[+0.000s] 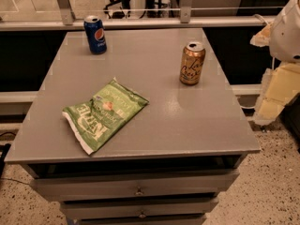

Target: Knock orange can over

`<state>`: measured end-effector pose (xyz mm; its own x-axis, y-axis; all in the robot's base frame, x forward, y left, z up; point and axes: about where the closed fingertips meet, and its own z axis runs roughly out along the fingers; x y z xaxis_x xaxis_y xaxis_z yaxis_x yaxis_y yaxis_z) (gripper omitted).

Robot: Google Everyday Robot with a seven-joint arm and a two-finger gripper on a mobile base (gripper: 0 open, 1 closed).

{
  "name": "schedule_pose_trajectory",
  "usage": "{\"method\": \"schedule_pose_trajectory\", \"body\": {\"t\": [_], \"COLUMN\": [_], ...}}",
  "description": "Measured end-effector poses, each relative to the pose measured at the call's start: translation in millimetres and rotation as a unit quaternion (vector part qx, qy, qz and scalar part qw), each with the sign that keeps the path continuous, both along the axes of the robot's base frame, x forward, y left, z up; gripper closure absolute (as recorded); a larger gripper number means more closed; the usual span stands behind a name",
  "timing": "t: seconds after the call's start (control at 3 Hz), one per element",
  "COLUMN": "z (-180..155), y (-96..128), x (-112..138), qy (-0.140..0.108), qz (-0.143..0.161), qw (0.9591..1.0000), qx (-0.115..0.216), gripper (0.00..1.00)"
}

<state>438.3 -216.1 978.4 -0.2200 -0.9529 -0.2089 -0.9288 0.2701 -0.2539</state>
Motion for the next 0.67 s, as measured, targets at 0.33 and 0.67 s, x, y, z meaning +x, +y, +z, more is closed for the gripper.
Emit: {"method": "schedule_pose_trajectory", "body": {"t": [0.33,0.67], "z": [0.0,-1.6], "y": [0.0,-0.8], "x": [0.0,3.7], "qy": [0.000,-0.009], "qz": [0.000,0.002], "qw": [1.0000,0.9999], "qx": [0.000,0.012], "gripper": [0.00,0.00]}}
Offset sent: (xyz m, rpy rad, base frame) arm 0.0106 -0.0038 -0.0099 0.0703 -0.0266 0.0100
